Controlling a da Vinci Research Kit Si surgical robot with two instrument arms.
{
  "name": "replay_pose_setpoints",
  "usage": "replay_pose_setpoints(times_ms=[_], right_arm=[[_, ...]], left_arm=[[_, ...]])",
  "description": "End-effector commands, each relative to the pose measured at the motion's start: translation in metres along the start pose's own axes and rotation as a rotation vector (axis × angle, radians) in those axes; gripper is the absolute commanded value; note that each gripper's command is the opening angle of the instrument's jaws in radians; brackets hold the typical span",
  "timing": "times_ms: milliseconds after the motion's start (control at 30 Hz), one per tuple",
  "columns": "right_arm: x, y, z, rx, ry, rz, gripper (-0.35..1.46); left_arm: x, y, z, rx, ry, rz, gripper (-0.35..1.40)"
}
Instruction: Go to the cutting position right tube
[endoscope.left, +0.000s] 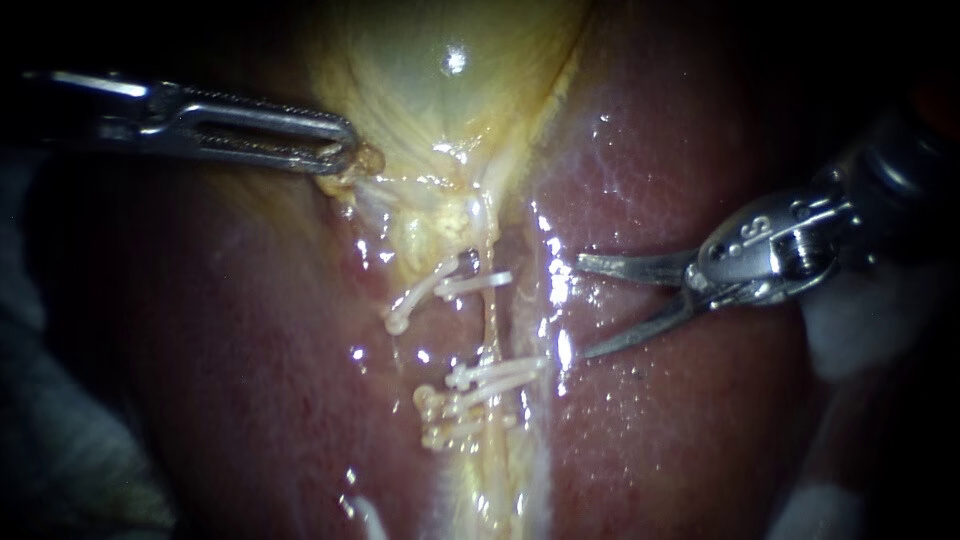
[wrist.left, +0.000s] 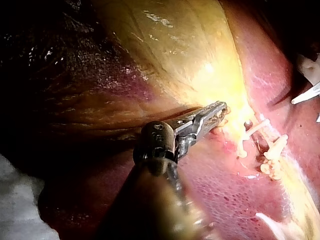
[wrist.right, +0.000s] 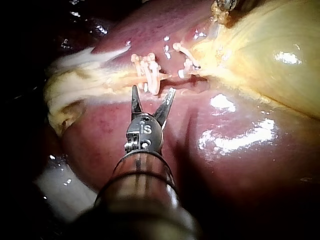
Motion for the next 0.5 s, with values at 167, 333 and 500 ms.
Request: replay_pose_setpoints(times_ms=[167, 333, 500], right_arm=[[0.0000, 0.0000, 0.0000, 0.001, 0.000, 0.000, 1.45], [0.0000, 0.0000, 0.0001, 0.004, 0.001, 0.000, 1.45], [0.0001, 0.0000, 0.0002, 0.012, 0.001, 0.001, 1.45]], left_arm=[[0.0012, 0.0008, -0.0027, -0.004, -0.002, -0.007, -0.35], [0.0023, 0.0019, -0.0063, 0.012, 0.020, -0.023, -0.35], [0.0021, 0.0026, -0.0073, 0.016, 0.022, -0.019, -0.35]])
